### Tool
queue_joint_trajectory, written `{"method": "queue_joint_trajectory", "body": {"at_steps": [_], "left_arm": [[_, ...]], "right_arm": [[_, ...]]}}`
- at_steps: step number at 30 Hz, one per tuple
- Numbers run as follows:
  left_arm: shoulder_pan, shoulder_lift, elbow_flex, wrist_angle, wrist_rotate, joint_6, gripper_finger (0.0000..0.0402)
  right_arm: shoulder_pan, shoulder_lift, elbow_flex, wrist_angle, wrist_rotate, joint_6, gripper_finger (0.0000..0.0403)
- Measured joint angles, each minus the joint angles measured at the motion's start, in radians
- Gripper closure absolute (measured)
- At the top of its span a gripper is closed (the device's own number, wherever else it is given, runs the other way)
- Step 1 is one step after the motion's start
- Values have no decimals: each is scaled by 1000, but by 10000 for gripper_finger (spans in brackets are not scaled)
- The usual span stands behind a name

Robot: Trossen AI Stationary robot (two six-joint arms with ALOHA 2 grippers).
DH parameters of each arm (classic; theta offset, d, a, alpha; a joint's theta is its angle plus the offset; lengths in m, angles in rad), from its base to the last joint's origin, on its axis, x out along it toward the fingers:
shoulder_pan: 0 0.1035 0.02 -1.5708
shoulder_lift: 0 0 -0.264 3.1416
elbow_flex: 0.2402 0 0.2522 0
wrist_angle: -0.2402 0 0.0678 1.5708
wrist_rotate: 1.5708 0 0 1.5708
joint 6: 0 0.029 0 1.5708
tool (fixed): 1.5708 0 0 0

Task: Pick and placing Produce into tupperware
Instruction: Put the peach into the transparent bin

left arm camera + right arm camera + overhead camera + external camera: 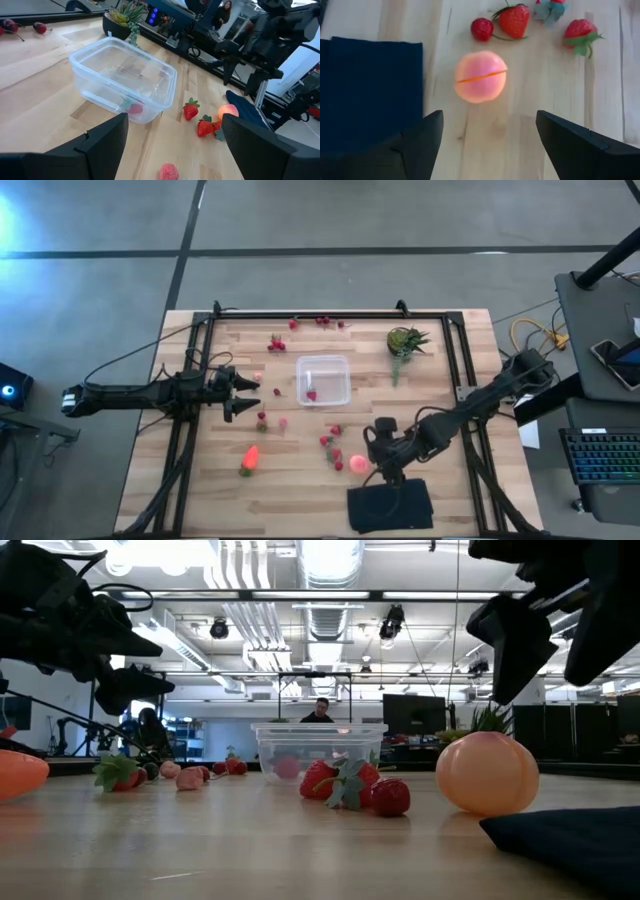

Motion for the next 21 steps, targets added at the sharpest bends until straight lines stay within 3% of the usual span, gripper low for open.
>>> {"method": "queue_joint_trajectory", "body": {"at_steps": [10,16,21], "left_arm": [[0,0,0,0,0,0,95],[0,0,0,0,0,0,95],[0,0,0,-1,0,0,95]], "right_arm": [[0,2,-61,136,0,-50,92],[-2,89,-45,260,-19,-23,90],[-7,161,16,226,0,33,70]]}}
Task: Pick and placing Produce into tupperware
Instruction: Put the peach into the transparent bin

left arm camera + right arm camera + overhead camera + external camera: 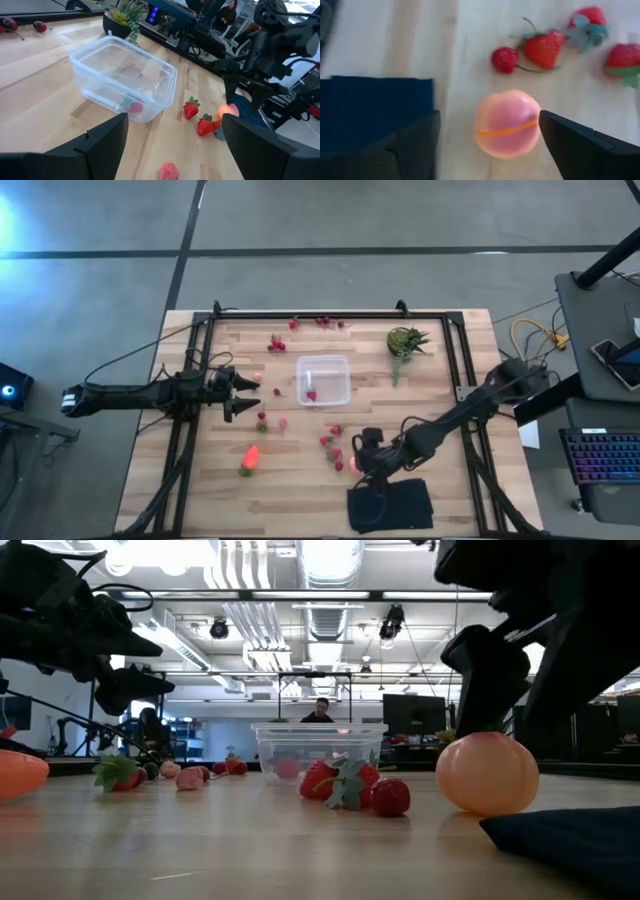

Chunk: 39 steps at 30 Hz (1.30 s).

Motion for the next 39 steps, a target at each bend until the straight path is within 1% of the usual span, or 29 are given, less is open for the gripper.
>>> {"method": "queue_joint_trajectory", "body": {"at_steps": [3,6,9,17,24,28,35,39], "left_arm": [[0,-2,0,0,0,0,95],[0,0,0,-1,0,0,95],[0,0,0,1,0,0,95],[0,0,0,1,0,0,95],[0,0,0,0,0,0,95],[0,0,0,0,0,0,95],[0,0,0,1,0,0,95],[0,0,0,-1,0,0,95]], "right_arm": [[-4,19,30,-22,32,31,54],[-8,34,48,-47,37,42,43],[-9,58,58,-59,36,43,40],[-9,107,60,-71,37,121,39],[-16,103,57,-100,122,137,39],[-15,115,57,-105,124,139,39],[-15,159,59,-110,123,222,39],[-15,161,64,-114,132,233,54]]}}
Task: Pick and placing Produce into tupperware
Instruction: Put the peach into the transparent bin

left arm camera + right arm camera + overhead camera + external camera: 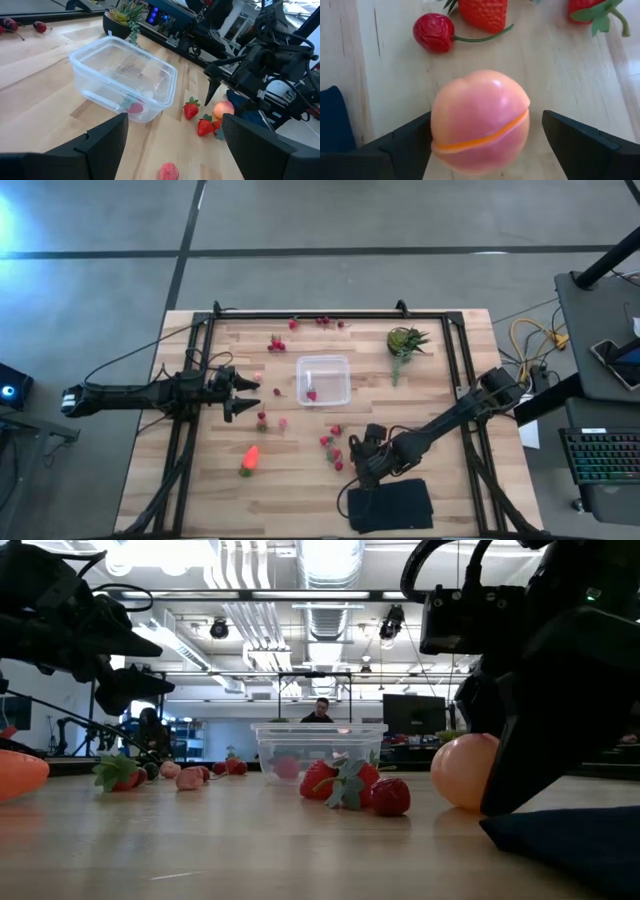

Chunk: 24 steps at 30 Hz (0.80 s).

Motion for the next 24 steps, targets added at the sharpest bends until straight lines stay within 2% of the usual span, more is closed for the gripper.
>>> {"method": "queue_joint_trajectory", "body": {"at_steps": [15,24], "left_arm": [[0,0,0,1,0,0,95],[0,0,0,1,0,0,95]], "right_arm": [[-5,6,59,-39,14,-9,152],[-6,4,68,-88,12,-7,171]]}}
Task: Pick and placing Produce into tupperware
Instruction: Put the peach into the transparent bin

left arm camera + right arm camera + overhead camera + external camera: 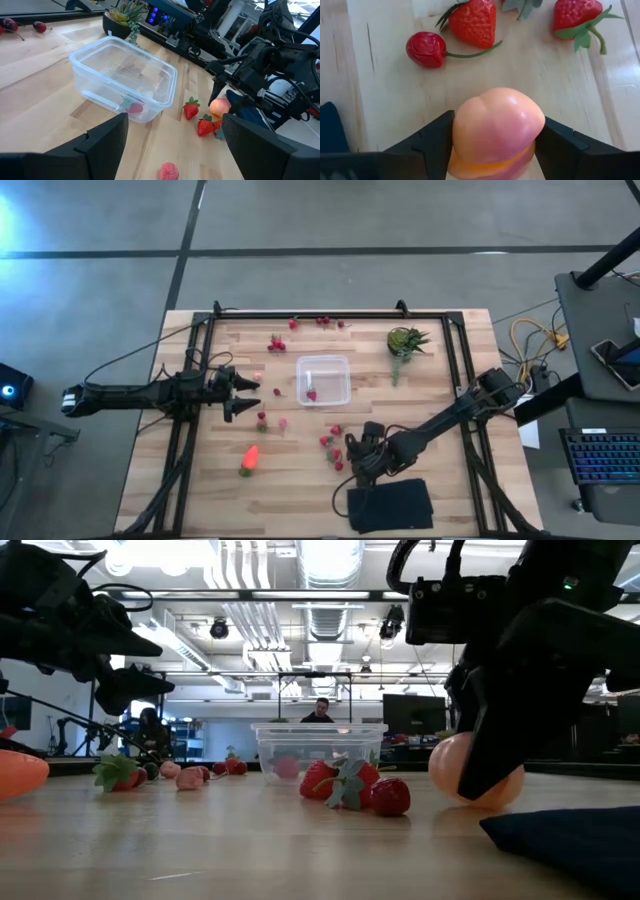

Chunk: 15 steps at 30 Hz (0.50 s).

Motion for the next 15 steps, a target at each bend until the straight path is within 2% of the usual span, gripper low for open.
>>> {"method": "queue_joint_trajectory", "body": {"at_steps": [11,15], "left_arm": [[0,0,0,0,0,0,95],[0,-1,0,0,0,0,95]], "right_arm": [[-17,-16,57,-66,-2,-19,172],[-41,-45,104,-136,49,-61,172]]}}
